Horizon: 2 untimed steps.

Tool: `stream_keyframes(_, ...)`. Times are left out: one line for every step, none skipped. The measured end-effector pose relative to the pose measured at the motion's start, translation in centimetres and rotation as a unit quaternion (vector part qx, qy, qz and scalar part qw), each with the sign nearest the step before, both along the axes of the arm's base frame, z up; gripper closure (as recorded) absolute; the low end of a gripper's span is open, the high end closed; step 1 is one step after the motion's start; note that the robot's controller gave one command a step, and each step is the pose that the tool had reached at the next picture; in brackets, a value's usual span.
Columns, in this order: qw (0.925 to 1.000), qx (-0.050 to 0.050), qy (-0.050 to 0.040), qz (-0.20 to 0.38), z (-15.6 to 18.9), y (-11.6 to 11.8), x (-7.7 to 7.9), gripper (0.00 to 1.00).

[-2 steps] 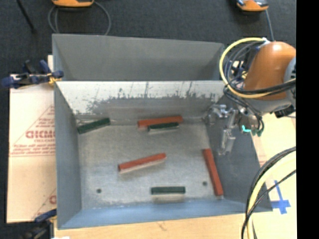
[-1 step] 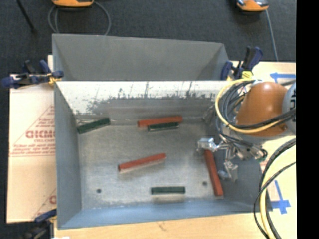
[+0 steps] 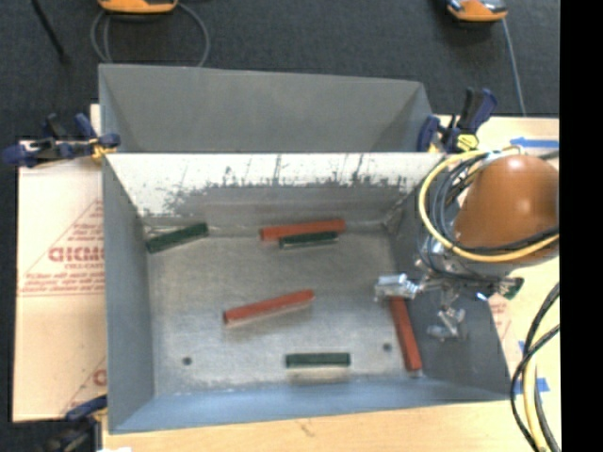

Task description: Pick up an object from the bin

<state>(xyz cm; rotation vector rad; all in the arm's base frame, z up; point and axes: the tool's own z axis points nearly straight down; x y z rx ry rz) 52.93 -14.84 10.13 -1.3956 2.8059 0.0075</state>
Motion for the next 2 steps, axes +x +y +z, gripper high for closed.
stream_keyframes(0.9902, -0.003, 0.0003, 0.140, 1.8, 0.7, 1.1, 0.00)
stream_keyframes(0.9766, -0.001, -0.0013, 0.215, -2.6, 0.9, 1.7, 0.00)
